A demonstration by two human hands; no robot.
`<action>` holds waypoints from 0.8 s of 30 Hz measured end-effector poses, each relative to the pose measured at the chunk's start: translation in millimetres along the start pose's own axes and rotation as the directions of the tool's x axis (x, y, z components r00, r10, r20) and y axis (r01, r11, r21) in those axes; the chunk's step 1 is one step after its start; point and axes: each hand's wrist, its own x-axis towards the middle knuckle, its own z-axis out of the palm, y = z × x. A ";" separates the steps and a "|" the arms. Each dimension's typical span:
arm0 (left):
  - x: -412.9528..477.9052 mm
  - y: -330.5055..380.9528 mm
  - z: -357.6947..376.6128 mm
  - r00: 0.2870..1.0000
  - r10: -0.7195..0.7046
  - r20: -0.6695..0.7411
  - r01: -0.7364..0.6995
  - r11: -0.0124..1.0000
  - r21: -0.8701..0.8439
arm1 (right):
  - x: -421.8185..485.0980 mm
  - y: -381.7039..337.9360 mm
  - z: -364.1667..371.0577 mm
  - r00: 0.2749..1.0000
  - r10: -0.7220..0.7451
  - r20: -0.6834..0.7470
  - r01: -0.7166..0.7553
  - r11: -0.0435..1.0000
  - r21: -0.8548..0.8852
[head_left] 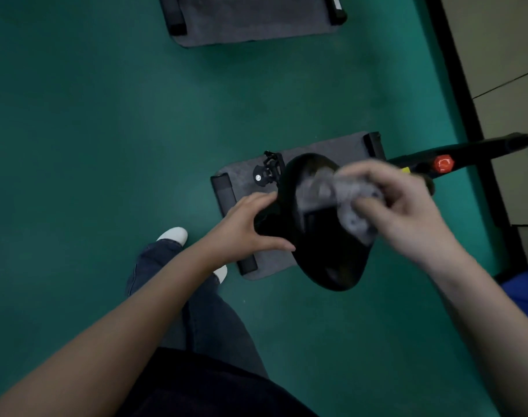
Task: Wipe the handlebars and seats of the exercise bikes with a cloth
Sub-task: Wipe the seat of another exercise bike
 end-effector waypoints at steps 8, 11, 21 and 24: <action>0.7 -0.5 -2.3 0.999 -0.001 0.039 -0.001 0.999 0.052 | -47.4 23.4 33.9 0.970 0.056 -0.237 -0.040 0.997 0.073; 2.2 4.1 -5.9 0.998 0.011 0.057 -0.017 0.994 0.109 | -83.6 21.0 47.8 0.948 0.154 -0.277 -0.106 0.978 0.182; -11.8 32.0 -46.2 0.973 -0.085 0.215 -0.033 0.869 0.494 | -129.9 -3.8 83.7 0.468 0.654 -0.594 -0.097 0.706 0.701; -16.1 46.3 -68.7 0.965 -0.068 0.254 -0.096 0.809 0.580 | -137.1 -19.5 92.1 0.328 0.721 -0.610 -0.058 0.660 0.749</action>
